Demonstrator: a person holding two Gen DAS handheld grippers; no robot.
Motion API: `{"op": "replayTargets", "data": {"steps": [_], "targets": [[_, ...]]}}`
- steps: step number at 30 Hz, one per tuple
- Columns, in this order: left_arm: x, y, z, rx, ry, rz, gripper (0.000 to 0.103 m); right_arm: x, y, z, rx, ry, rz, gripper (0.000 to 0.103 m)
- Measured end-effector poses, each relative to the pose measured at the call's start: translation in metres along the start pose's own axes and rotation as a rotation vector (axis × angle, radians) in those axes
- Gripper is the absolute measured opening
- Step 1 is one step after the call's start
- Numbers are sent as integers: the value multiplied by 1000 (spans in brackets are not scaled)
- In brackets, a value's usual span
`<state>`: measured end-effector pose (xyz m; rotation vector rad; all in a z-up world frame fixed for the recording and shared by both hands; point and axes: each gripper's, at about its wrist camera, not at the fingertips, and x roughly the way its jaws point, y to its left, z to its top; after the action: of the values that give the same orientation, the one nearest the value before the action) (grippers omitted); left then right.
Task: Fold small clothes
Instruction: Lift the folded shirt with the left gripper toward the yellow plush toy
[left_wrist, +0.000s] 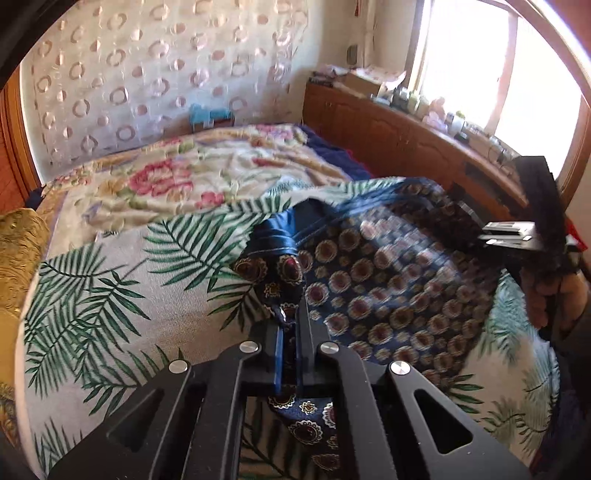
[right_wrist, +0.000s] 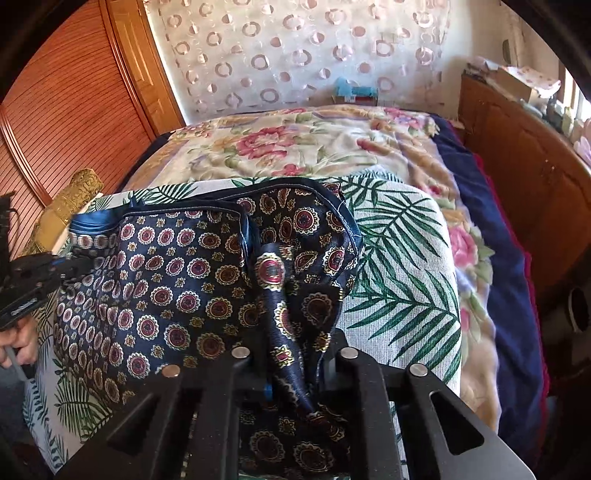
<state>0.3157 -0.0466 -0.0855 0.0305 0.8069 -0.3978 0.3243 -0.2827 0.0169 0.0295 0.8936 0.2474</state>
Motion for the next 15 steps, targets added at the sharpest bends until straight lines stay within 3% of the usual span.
{"op": "replayTargets", "data": {"steps": [5,15], "targets": [[-41,-4,1,2,-75,-20,5,-22,4,-4,12,-77,15,11],[-99,5,-15,-18,-172,-34,4,-61,56,-10,-127,-172,17,11]]}}
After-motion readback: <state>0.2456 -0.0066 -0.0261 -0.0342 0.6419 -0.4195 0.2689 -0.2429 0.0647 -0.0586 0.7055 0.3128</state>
